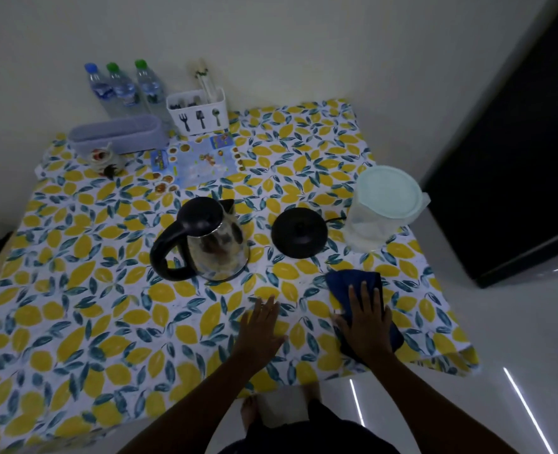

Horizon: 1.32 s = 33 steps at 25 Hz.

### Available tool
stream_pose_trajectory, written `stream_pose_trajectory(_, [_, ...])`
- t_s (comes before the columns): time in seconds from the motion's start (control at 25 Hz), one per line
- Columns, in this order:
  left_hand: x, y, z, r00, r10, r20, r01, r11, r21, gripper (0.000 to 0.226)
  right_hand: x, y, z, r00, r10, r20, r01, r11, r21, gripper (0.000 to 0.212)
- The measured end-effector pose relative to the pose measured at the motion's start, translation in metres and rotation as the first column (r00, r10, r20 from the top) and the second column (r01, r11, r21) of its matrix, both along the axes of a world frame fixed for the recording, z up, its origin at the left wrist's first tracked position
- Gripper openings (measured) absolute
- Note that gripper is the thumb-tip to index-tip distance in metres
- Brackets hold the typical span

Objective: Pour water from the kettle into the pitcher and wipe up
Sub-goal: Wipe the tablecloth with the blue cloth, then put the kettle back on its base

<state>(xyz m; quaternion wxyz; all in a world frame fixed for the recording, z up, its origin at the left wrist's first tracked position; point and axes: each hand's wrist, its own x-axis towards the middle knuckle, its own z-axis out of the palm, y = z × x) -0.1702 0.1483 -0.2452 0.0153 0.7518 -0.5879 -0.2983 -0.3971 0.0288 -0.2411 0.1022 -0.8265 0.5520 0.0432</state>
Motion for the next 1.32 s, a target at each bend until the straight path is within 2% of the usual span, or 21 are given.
stream_pose_trajectory(0.16, [-0.015, 0.0, -0.006, 0.999, 0.048, -0.01, -0.049, 0.999, -0.01, 0.072, -0.006, -0.006, -0.003, 0.999, 0.018, 0.045, -0.021, 0.998, 0.057, 0.081])
stream_pose_trajectory(0.28, [-0.021, -0.003, -0.002, 0.991, 0.135, 0.015, -0.134, 0.988, -0.071, 0.071, -0.009, -0.006, -0.006, 0.99, 0.109, 0.094, -0.113, 0.993, 0.034, 0.069])
stream_pose_trajectory(0.36, [-0.02, -0.002, 0.007, 0.981, 0.188, 0.039, -0.182, 0.975, -0.126, 0.069, -0.002, -0.007, -0.002, 0.969, 0.182, 0.168, -0.189, 0.981, 0.03, 0.058])
stream_pose_trajectory(0.48, [-0.009, 0.002, 0.024, 0.96, 0.278, 0.035, -0.261, 0.933, -0.247, 0.065, 0.026, -0.007, 0.013, 0.894, 0.315, 0.318, -0.322, 0.946, -0.032, 0.06])
stream_pose_trajectory(0.6, [0.015, 0.008, 0.042, 0.919, 0.395, 0.006, -0.363, 0.85, -0.382, 0.058, 0.076, -0.015, 0.039, 0.802, 0.414, 0.432, -0.39, 0.909, -0.147, 0.059])
stream_pose_trajectory(0.72, [0.052, 0.014, 0.068, 0.85, 0.524, -0.049, -0.464, 0.702, -0.54, 0.05, 0.138, -0.024, 0.074, 0.694, 0.509, 0.509, -0.455, 0.858, -0.238, 0.065])
stream_pose_trajectory(0.84, [0.095, 0.015, 0.089, 0.795, 0.602, -0.078, -0.491, 0.562, -0.665, 0.05, 0.198, -0.034, 0.102, 0.645, 0.618, 0.451, -0.557, 0.783, -0.276, 0.079])
stream_pose_trajectory(0.92, [0.122, 0.014, 0.101, 0.763, 0.637, -0.113, -0.535, 0.524, -0.663, 0.054, 0.234, -0.036, 0.114, 0.649, 0.669, 0.362, -0.618, 0.741, -0.263, 0.089])
stream_pose_trajectory(1.08, [0.16, 0.004, 0.106, 0.775, 0.6, -0.2, -0.583, 0.554, -0.594, 0.057, 0.273, -0.035, 0.117, 0.692, 0.676, 0.254, -0.64, 0.737, -0.219, 0.093])
stream_pose_trajectory(1.2, [0.177, -0.002, 0.104, 0.751, 0.528, -0.398, -0.657, 0.528, -0.538, 0.038, 0.278, -0.032, 0.111, 0.724, 0.627, 0.286, -0.607, 0.777, -0.167, 0.093])
stream_pose_trajectory(1.24, [0.182, -0.004, 0.105, 0.722, 0.514, -0.464, -0.692, 0.524, -0.496, 0.028, 0.279, -0.031, 0.11, 0.735, 0.607, 0.302, -0.593, 0.791, -0.148, 0.094])
stream_pose_trajectory(1.32, [0.192, -0.01, 0.106, 0.641, 0.526, -0.558, -0.762, 0.525, -0.38, 0.027, 0.28, -0.029, 0.11, 0.74, 0.578, 0.344, -0.582, 0.806, -0.104, 0.098])
